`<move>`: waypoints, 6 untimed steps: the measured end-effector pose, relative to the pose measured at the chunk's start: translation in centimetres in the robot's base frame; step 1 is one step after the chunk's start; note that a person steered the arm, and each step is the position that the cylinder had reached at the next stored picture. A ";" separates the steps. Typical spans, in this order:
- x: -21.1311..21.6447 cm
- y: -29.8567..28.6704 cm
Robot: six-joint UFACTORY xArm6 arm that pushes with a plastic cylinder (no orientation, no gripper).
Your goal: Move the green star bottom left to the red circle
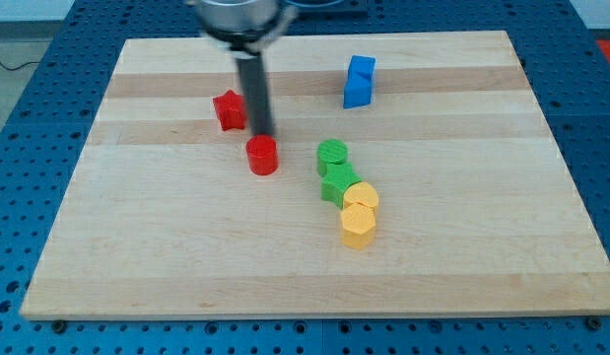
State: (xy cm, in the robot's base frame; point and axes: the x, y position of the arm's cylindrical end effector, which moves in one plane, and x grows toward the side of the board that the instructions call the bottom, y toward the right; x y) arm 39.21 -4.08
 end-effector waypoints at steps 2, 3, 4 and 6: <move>4.0 15.3; 8.8 15.8; 9.7 12.3; 9.5 0.7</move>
